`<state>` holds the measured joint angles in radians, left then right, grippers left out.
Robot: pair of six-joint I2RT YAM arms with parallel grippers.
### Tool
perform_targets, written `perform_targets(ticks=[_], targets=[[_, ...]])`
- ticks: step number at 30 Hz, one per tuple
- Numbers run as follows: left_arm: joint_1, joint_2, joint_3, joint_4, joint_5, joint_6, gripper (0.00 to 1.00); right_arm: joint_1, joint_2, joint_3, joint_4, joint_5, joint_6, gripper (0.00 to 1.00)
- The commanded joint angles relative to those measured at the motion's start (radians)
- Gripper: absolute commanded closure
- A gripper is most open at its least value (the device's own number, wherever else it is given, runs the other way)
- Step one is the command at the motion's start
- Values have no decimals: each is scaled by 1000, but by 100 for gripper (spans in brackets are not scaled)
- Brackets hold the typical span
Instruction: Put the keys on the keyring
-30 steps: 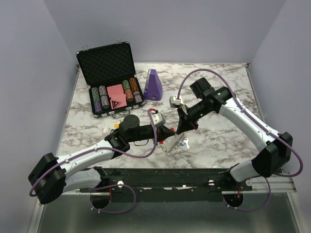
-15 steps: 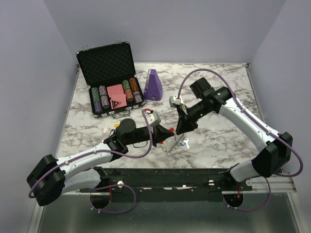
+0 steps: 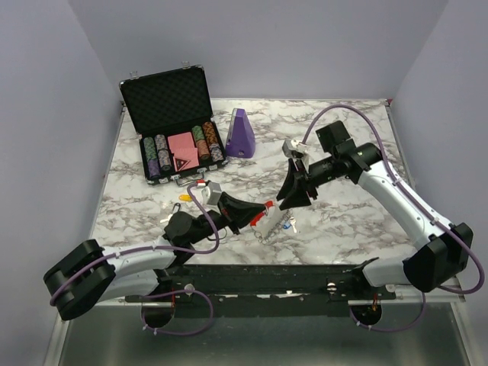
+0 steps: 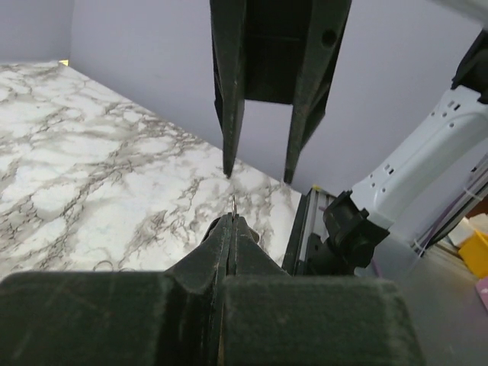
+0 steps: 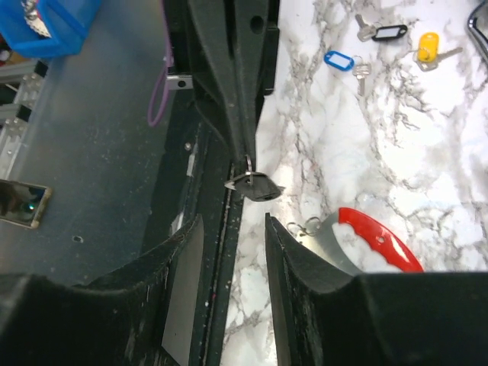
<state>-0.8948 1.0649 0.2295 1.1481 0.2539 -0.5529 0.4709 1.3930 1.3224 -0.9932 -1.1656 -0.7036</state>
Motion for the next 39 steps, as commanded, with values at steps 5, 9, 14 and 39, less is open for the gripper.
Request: perform_targets(ticks=[5, 9, 14, 39], targets=[[-42, 112, 27, 346, -105, -56, 100, 0, -83, -129, 275, -102, 196, 55], [-53, 133, 41, 351, -105, -59, 100, -2, -72, -124, 301, -92, 228, 59], [-58, 133, 36, 357, -116, -56, 100, -2, -68, -140, 330, -75, 249, 61], [-69, 148, 30, 409, -165, -68, 100, 2, -66, -206, 424, -94, 342, 78]])
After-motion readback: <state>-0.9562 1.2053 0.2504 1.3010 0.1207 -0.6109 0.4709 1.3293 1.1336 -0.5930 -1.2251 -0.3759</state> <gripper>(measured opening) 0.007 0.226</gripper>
